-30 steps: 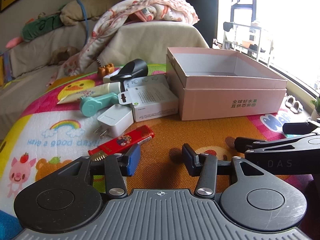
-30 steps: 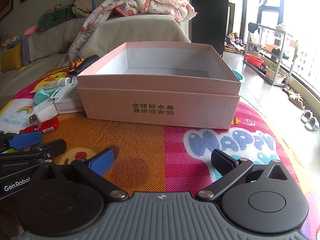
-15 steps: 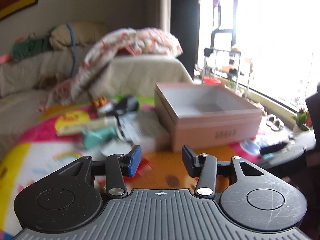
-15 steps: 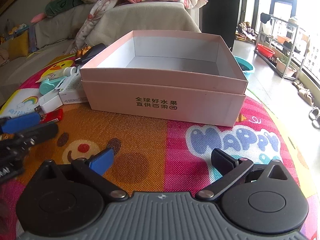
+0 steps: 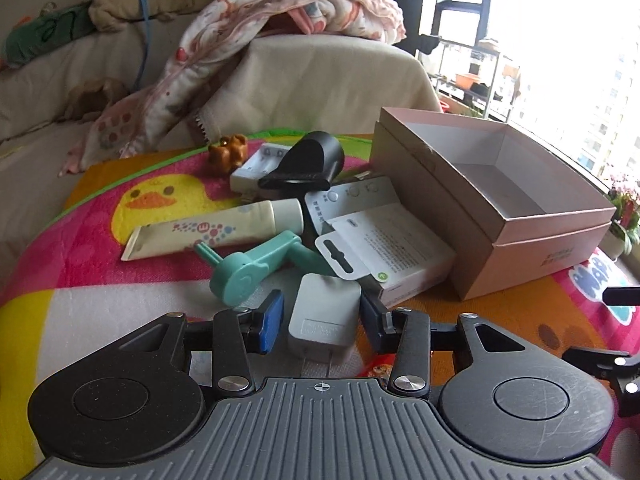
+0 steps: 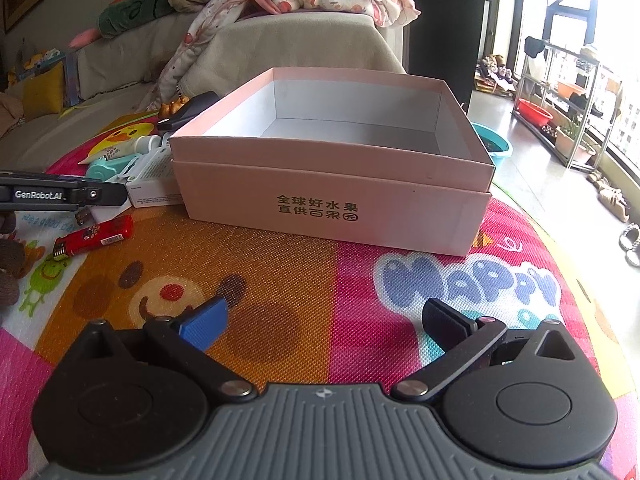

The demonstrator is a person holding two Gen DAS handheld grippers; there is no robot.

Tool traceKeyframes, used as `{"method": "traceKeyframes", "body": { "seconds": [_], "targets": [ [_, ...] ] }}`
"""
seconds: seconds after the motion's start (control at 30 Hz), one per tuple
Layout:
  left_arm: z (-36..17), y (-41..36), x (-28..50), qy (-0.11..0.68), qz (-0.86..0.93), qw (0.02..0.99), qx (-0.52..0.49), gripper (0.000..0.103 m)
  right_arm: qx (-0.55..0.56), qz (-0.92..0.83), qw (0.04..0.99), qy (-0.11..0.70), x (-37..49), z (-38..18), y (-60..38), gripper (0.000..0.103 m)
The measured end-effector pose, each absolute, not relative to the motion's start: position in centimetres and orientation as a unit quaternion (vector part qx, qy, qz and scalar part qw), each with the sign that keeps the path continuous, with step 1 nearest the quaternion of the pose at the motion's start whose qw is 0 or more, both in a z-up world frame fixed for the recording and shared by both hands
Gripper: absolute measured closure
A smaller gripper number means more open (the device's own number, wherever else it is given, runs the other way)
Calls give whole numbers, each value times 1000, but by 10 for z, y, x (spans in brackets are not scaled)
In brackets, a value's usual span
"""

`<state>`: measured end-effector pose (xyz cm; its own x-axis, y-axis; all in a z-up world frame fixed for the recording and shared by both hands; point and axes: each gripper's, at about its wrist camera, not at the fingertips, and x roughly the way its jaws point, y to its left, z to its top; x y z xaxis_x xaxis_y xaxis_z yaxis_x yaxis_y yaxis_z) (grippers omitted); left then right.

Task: Organize rigid objects
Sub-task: 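Grasp the white plug charger with the left tool while the right tool grasps the red lighter, then lower the charger and lighter into the pink box and open both tools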

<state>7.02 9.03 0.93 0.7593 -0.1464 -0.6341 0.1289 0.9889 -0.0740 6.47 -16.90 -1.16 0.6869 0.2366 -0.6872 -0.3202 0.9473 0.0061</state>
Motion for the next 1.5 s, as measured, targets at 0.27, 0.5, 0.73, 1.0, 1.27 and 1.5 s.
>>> {"method": "traceKeyframes", "body": {
  "seconds": [0.27, 0.5, 0.73, 1.0, 1.27, 1.5],
  "targets": [
    [22, 130, 32, 300, -79, 947, -87, 66, -93, 288, 899, 318, 41, 19, -107, 0],
    [36, 159, -28, 288, -53, 952, -91, 66, -150, 338, 872, 322, 52, 8, -28, 0],
    [34, 173, -56, 292, -41, 950, -106, 66, -134, 332, 868, 344, 72, -5, -5, 11],
    [36, 131, -67, 323, -133, 934, -79, 66, -155, 324, 883, 301, 31, 31, -71, 22],
    [94, 31, -22, 271, -254, 928, -14, 66, -144, 219, 940, 219, -11, 79, -191, 22],
    [165, -18, 91, 202, -238, 949, -43, 65, -110, 173, 969, 140, 42, 127, -199, 22]
  ]
}}
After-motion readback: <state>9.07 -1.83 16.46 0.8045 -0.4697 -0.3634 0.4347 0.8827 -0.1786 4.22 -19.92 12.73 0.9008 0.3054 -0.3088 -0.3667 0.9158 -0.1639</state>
